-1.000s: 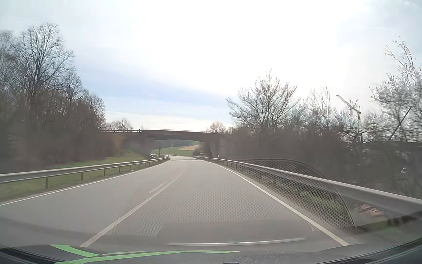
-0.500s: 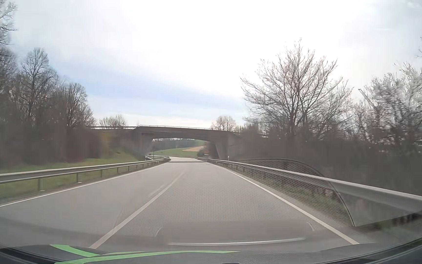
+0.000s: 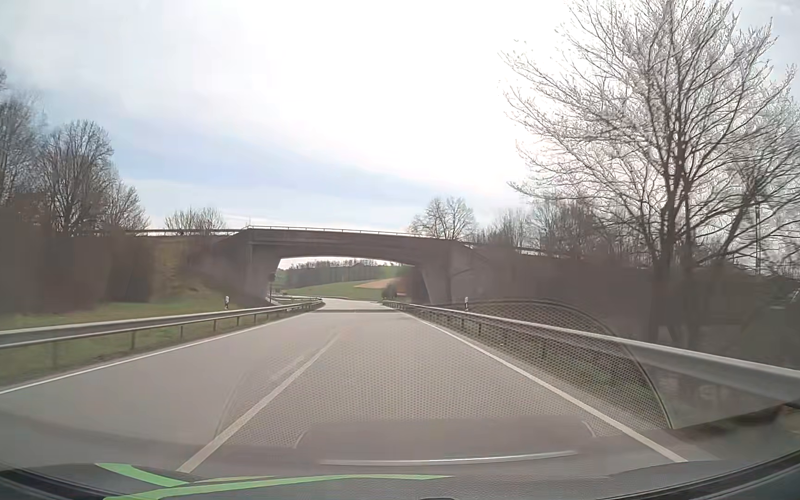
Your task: Follow the waypoints while adhering to traffic rules and regulations
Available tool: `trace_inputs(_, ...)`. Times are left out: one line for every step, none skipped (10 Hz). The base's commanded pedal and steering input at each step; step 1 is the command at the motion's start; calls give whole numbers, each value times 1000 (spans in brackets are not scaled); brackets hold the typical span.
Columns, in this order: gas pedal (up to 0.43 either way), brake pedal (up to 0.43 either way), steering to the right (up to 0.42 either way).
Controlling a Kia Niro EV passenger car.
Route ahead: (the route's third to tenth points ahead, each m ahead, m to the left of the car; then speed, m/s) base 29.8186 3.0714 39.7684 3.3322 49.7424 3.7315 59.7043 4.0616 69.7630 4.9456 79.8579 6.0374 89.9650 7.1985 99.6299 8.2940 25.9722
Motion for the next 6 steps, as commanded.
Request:
trace_inputs(150,0,-7)
trace_inputs(150,0,-7)
trace_inputs(150,0,-7)
trace_inputs(150,0,-8)
trace_inputs(150,0,-8)
trace_inputs(150,0,-8)
